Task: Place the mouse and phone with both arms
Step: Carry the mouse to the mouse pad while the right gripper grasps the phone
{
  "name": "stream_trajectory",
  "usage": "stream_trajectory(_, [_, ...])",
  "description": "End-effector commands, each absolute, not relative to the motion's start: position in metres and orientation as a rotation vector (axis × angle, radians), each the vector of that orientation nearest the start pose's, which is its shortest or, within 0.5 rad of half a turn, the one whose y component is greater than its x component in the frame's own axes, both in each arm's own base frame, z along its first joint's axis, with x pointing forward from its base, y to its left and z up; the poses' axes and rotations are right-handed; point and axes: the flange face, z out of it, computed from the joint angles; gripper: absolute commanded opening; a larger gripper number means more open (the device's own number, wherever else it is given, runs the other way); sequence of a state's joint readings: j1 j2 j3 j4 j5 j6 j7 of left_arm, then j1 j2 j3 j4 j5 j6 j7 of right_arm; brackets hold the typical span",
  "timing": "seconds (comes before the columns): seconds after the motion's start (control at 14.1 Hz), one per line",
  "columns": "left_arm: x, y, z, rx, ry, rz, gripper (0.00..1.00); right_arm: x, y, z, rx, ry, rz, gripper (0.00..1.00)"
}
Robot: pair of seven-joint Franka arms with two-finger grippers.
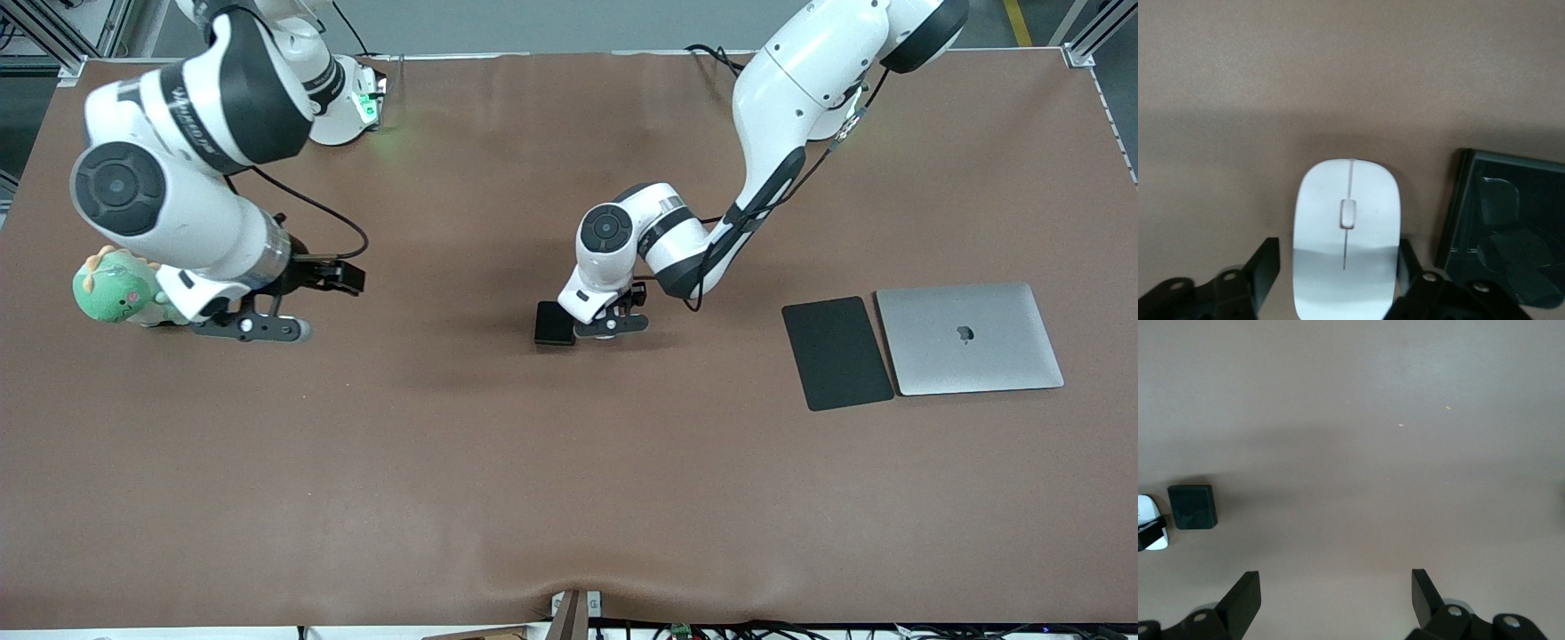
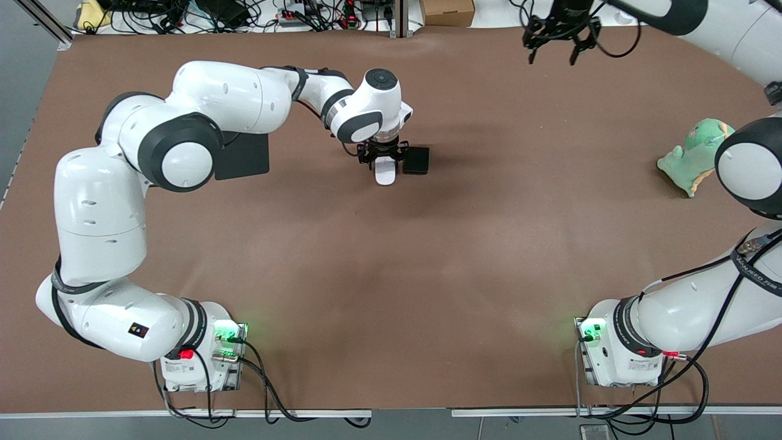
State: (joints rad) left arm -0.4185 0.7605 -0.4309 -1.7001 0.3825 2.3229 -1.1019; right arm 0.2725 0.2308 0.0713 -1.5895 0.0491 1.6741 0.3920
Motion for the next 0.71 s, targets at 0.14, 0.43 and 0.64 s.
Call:
stream_trajectory(0.14, [0.468,-0.484,0.175,-3.122,-0.134,0.028,0.59,0.566,0.272,0.480,-3.077,-0.032,0.143,1.00])
stream_trajectory(0.43, [0.497,-0.457,0.196,-3.125,-0.128,-0.021,0.47,0.570,0.298,0.432,-3.083,-0.063,0.199,1.00])
stream_trajectory(0.64, [0.532,-0.416,0.227,-3.117,-0.096,-0.068,0.47,0.573,0.300,0.407,-3.070,-0.051,0.138,1.00])
